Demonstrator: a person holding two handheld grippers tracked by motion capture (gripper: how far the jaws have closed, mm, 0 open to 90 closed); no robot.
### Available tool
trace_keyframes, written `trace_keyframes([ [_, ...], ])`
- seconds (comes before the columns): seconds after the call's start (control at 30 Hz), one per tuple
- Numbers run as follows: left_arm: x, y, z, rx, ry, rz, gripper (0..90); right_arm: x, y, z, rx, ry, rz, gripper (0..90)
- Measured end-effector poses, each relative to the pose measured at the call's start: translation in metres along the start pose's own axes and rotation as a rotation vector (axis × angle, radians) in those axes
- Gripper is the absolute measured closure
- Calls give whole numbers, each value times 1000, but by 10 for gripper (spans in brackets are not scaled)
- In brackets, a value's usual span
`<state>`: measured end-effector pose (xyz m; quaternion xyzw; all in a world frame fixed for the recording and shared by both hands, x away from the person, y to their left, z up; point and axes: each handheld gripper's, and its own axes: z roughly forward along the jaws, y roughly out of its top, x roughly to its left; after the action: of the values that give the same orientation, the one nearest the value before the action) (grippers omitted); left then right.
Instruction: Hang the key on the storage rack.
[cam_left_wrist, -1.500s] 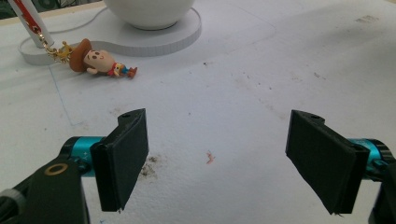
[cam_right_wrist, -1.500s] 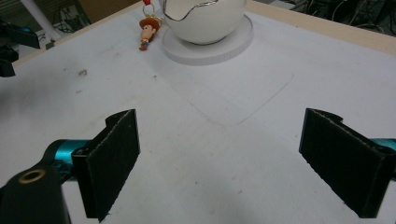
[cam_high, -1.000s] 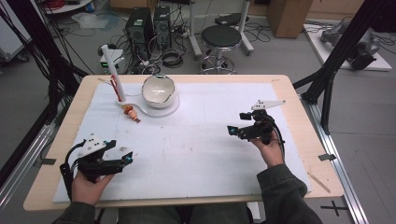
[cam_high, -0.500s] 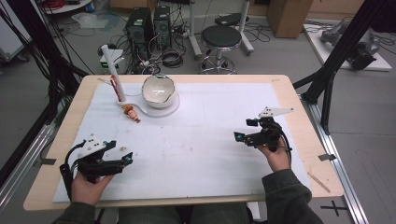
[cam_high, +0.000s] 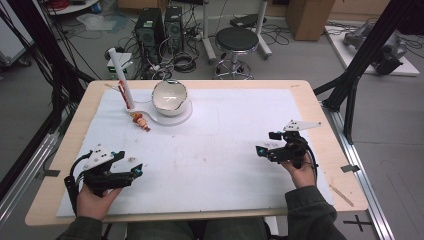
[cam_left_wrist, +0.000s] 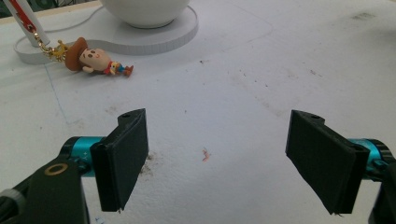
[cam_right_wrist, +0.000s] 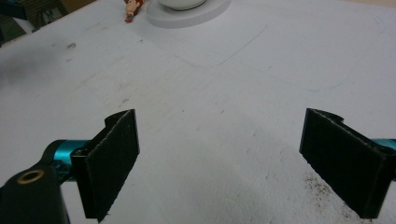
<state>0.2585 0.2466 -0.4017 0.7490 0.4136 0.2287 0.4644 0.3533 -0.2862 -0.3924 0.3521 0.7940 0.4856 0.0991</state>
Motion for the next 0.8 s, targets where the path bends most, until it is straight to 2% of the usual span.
trace_keyframes([
  [0.3,0,0,-1,-3,-6,2,215,-1,-12,-4,15,-4,7,109],
  [0.8,-1,-3,0,8,-18,-4,215,-1,-26,-17,2,-18,21,109],
])
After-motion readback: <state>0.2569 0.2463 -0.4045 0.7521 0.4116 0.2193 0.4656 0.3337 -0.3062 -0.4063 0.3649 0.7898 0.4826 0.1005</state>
